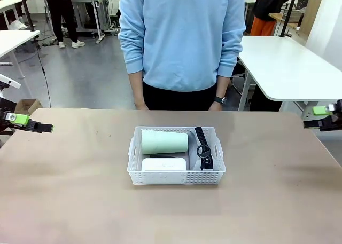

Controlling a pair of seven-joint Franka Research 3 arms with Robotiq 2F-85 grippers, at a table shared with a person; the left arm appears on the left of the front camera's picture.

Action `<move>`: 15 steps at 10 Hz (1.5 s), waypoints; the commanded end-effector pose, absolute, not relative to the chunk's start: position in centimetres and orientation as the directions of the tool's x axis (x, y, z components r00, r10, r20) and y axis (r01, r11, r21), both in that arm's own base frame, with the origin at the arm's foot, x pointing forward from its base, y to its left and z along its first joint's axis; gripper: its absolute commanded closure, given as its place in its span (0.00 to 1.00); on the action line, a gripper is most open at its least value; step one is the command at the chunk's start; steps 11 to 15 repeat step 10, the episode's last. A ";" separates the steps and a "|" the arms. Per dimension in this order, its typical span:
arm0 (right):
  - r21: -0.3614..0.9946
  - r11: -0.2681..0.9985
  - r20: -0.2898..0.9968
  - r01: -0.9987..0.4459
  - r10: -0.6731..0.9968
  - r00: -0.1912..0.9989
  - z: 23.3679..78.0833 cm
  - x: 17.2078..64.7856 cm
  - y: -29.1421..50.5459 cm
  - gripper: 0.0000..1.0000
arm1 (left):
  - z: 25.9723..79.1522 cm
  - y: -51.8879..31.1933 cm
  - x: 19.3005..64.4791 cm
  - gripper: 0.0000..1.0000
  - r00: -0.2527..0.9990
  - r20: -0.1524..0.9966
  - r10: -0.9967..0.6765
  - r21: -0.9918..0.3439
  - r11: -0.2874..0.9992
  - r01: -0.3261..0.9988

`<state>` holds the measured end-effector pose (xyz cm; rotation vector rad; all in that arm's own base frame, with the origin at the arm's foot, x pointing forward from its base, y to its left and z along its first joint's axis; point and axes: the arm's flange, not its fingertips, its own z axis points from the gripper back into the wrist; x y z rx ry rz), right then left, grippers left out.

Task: Efficiently arrange items inside the basket to fit them all.
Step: Pick up the Reusable plastic cup and place it inside the Organizing basket.

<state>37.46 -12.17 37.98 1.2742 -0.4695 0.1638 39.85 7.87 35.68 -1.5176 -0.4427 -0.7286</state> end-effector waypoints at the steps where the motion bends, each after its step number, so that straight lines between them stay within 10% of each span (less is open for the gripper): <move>1: 0.817 0.302 0.514 -0.491 0.003 0.858 39.6 37.2 -10.8 0.00 | 35.9 7.8 39.7 0.00 0.719 0.678 -0.156 -0.734 -0.091 0.672; 15: 0.817 0.302 0.514 -0.491 0.003 0.858 39.6 37.2 -10.8 0.00 | 35.9 7.8 39.7 0.00 0.719 0.678 -0.156 -0.734 -0.091 0.672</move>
